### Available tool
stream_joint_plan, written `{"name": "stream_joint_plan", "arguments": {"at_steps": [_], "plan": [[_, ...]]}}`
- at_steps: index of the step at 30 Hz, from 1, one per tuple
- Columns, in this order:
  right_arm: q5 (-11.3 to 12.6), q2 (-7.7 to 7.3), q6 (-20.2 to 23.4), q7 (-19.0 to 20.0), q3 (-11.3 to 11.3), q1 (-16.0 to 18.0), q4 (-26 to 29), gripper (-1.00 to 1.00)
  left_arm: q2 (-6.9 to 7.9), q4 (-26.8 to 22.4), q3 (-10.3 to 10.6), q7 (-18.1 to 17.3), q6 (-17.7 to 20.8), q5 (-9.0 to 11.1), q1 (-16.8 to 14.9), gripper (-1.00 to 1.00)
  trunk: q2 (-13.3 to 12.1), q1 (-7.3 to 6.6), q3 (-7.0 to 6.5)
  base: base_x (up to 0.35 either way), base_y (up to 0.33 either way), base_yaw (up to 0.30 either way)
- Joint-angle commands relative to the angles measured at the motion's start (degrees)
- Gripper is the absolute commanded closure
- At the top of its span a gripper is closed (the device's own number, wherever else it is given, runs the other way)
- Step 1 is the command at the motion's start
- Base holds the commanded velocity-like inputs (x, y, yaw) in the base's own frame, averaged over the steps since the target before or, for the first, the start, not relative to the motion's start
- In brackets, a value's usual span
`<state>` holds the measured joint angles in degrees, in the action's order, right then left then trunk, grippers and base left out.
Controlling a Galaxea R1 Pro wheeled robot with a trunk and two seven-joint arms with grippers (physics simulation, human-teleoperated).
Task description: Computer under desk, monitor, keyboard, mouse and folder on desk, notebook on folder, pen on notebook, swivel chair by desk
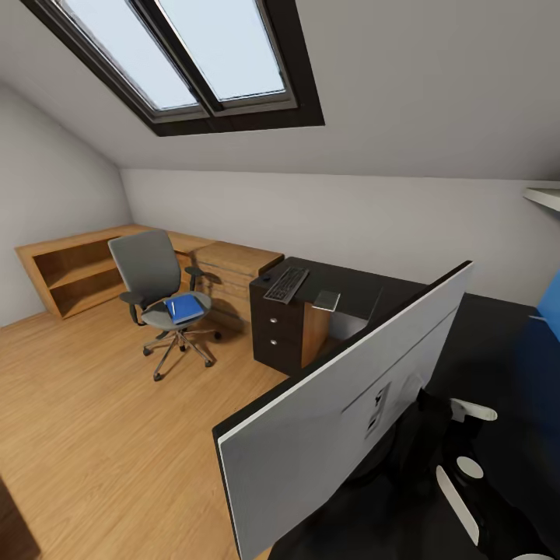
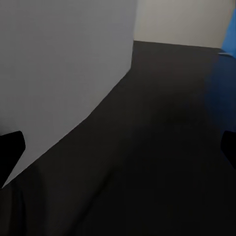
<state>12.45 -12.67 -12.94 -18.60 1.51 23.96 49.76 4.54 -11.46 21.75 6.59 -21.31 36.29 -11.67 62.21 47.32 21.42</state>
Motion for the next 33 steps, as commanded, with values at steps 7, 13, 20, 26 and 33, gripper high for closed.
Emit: {"name": "stream_joint_plan", "arguments": {"at_steps": [7, 13, 20, 26, 33], "plan": [[0.65, 0.01, -0.33, -0.12, 0.16, 0.04, -0.09, -1.00, 0.01, -0.05, 0.58, 0.44, -0.05, 0.10, -0.02, -1.00, 0.04, 0.00, 0.06, -0.265, 0.000, 0.000], [0.65, 0.01, -0.33, -0.12, 0.15, 0.04, -0.08, -1.00, -0.04, -0.05, 0.58, 0.44, -0.05, 0.10, -0.02, -1.00, 0.04, 0.00, 0.06, -0.333, 0.000, 0.000], [0.88, 0.64, -0.28, -0.28, 0.13, -0.24, 0.64, -1.00, -0.71, 0.67, 0.48, 0.62, -0.70, 0.28, -0.02, -1.00, 0.04, 0.00, 0.06, -0.238, 0.000, 0.000], [0.92, 0.51, -0.80, -0.36, -0.78, 0.19, 1.00, -1.00, -1.64, 0.88, 0.46, 0.59, -1.24, 0.16, -0.02, -1.00, 0.04, 0.00, 0.06, 0.000, 0.000, 0.000], [0.85, -0.20, -1.27, -0.16, -2.79, 0.30, 0.55, -1.00, -1.48, 0.83, 0.49, 0.53, -0.86, 0.18, -0.02, -1.00, 0.04, 0.00, 0.06, 0.000, 0.000, 0.000]]}}
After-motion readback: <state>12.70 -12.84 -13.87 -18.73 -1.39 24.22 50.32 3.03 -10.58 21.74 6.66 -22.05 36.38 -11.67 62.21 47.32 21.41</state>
